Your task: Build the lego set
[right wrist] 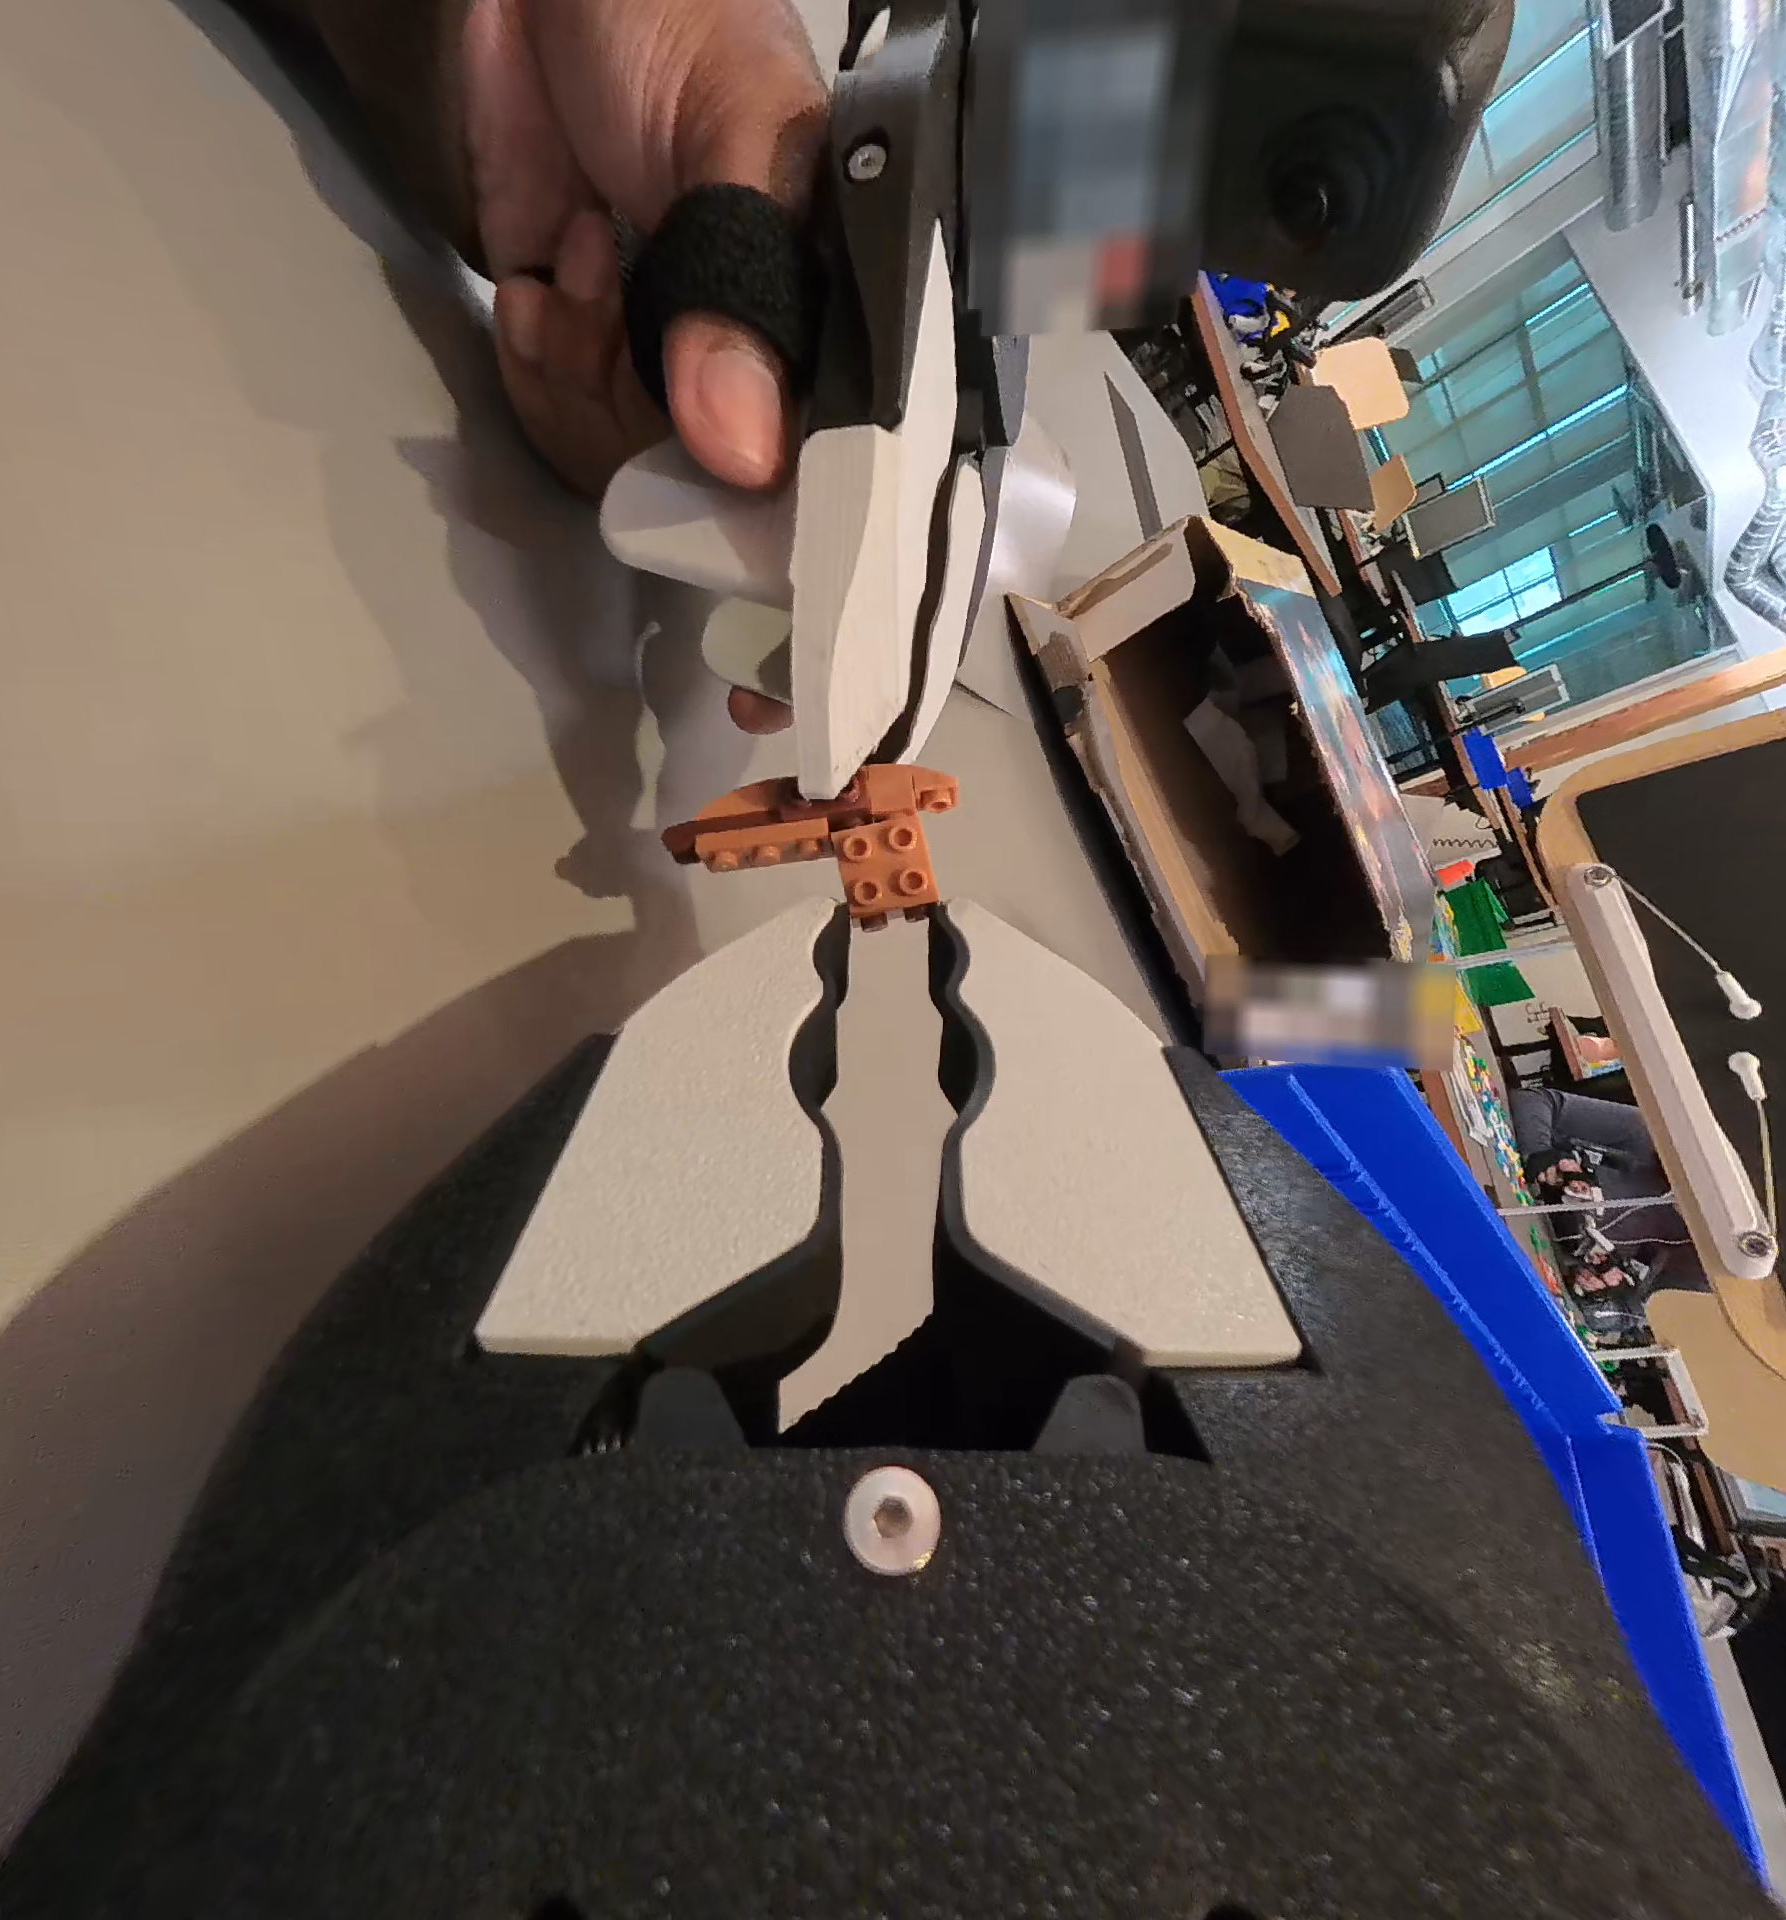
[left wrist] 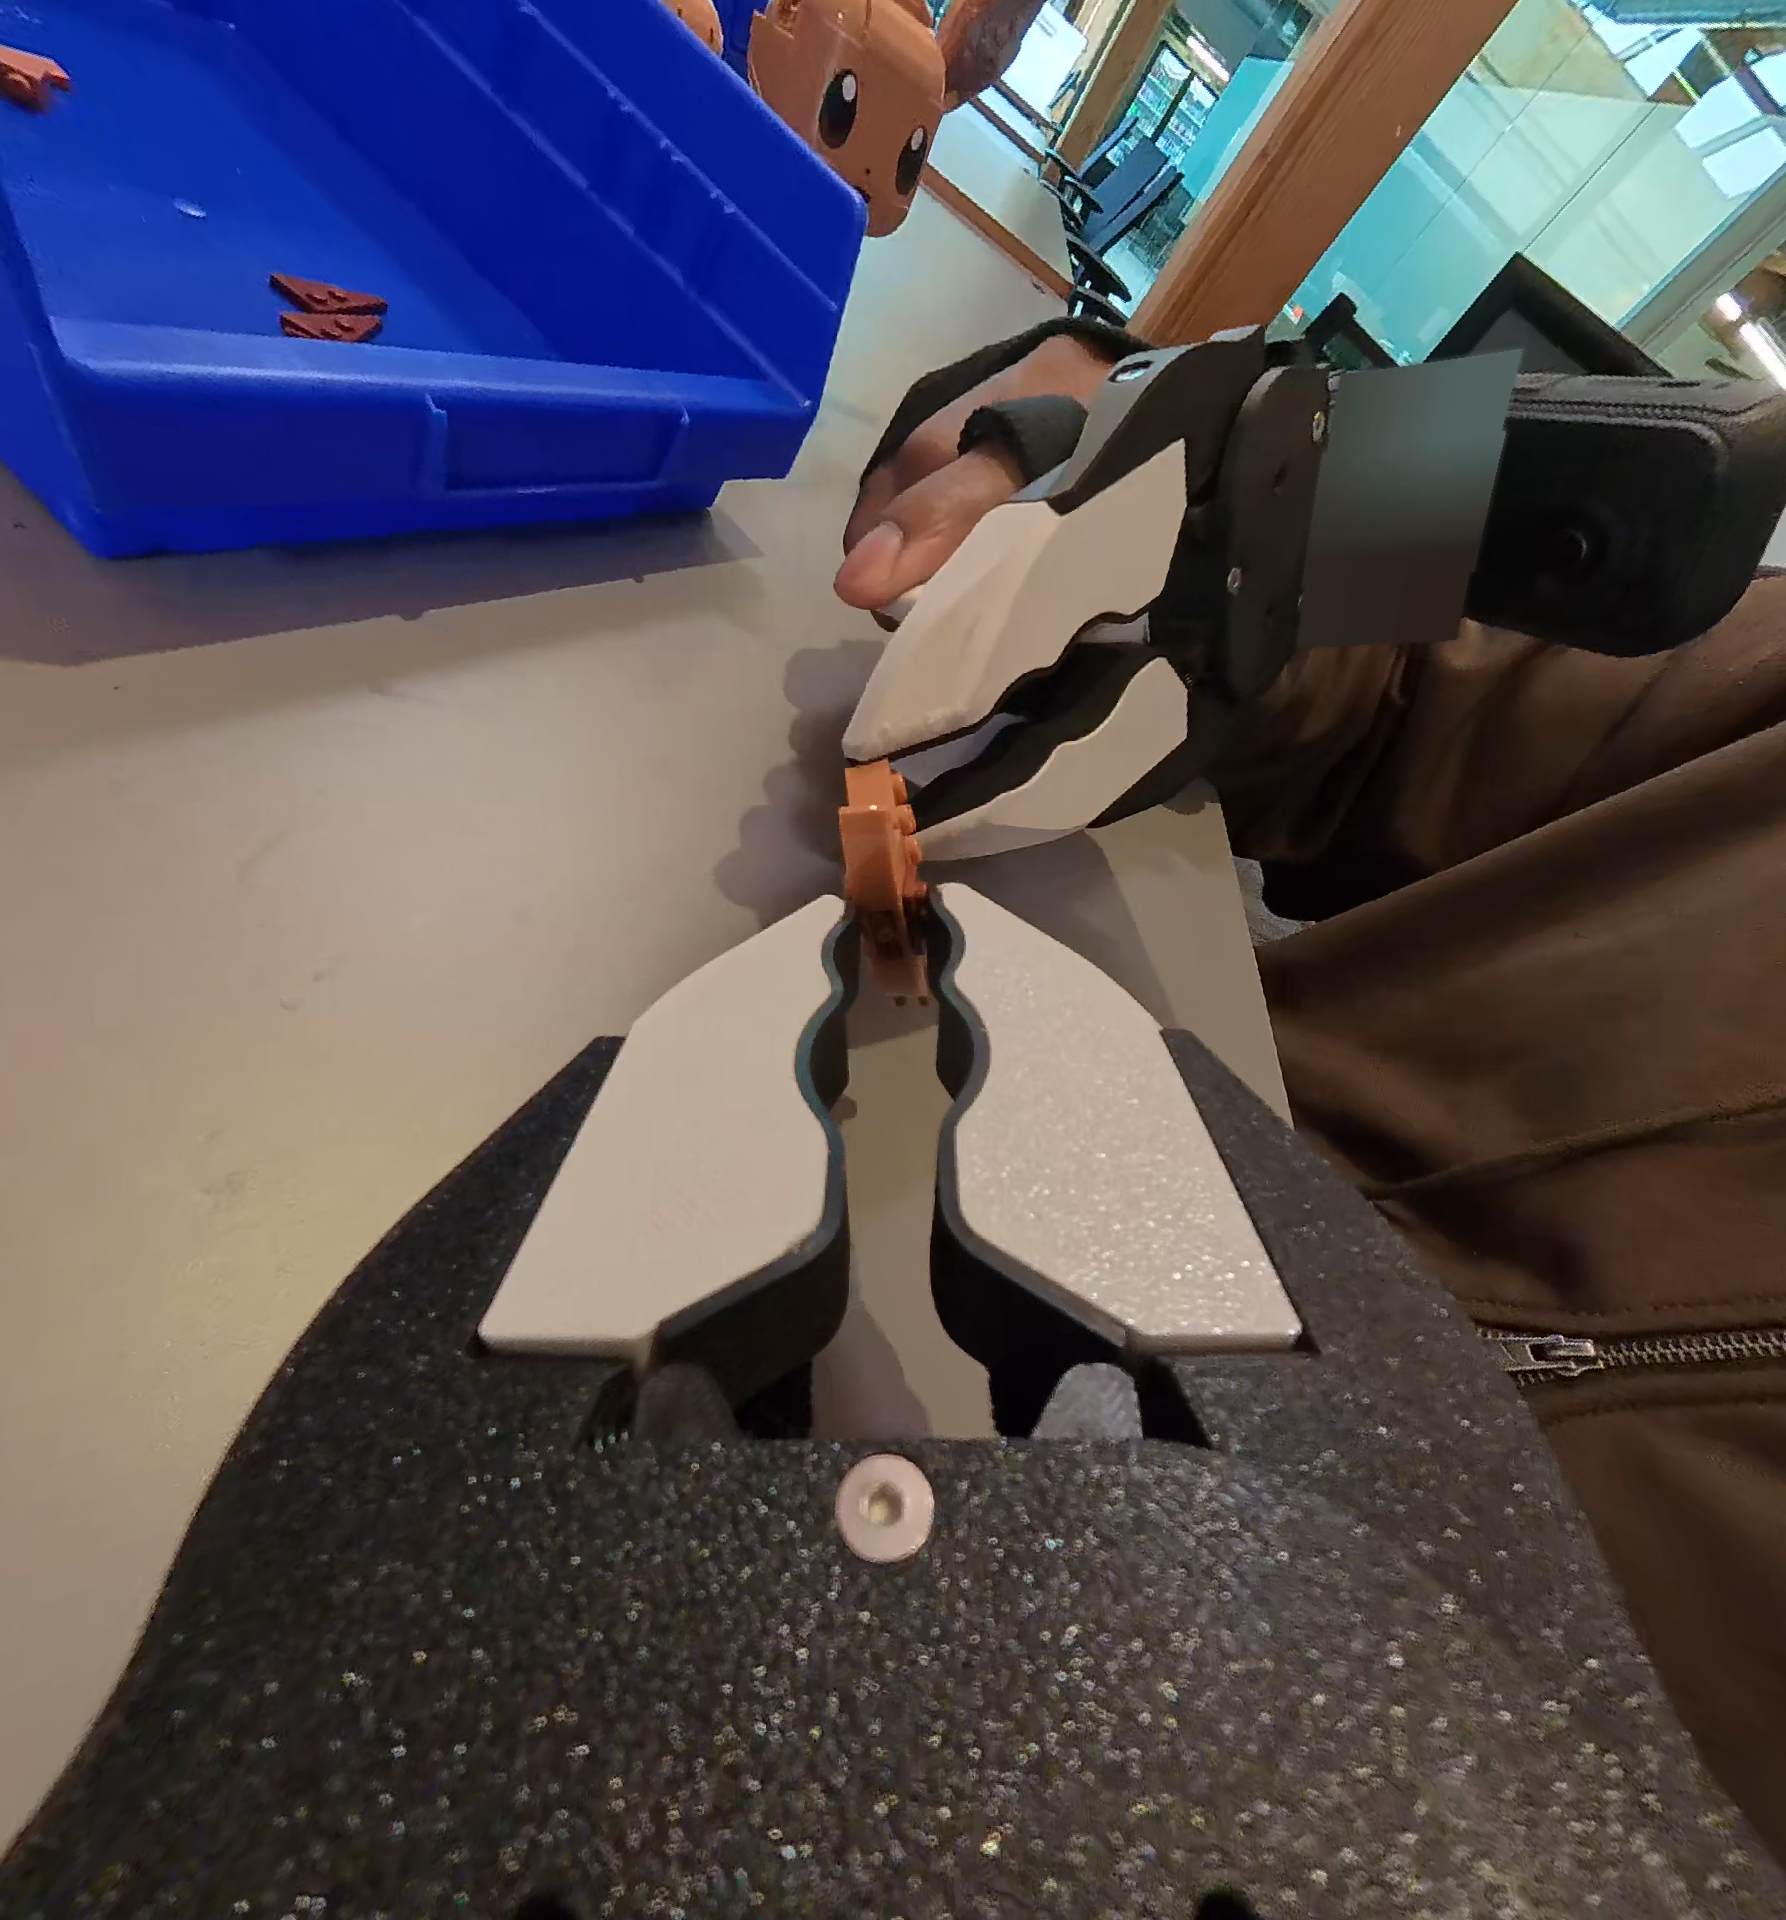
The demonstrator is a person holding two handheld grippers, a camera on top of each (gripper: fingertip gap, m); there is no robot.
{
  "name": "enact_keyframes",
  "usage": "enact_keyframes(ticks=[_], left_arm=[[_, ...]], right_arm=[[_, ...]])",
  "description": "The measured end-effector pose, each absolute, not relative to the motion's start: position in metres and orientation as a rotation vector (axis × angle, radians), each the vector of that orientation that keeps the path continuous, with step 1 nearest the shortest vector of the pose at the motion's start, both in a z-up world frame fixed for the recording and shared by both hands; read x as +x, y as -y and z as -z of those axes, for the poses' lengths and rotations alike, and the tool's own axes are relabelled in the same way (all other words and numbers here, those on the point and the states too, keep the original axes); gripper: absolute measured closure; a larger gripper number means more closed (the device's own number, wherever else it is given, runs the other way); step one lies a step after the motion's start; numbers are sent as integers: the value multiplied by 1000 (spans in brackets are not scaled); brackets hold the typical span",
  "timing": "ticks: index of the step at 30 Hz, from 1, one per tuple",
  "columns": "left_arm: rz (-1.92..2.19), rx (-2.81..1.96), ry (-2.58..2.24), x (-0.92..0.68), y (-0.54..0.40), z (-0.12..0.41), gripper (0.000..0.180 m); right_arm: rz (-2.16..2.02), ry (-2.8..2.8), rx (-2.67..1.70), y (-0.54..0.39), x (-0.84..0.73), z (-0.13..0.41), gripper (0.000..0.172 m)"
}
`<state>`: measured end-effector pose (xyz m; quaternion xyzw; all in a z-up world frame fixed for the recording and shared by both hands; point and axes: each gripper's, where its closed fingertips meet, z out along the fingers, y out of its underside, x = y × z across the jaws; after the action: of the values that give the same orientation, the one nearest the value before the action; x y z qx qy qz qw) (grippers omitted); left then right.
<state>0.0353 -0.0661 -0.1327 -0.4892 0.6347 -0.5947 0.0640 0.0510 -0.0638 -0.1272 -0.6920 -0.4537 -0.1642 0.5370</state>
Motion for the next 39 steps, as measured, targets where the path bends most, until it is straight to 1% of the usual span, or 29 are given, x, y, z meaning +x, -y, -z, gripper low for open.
enact_keyframes(ticks=[17, 39], left_arm=[[1839, -1441, -1947, 32, 69, 131, 169], [1730, -1578, -1973, 34, 66, 144, 170]], right_arm=[[363, 1086, -1639, 67, 47, 125, 158], [476, 1127, -1723, 62, 49, 140, 158]])
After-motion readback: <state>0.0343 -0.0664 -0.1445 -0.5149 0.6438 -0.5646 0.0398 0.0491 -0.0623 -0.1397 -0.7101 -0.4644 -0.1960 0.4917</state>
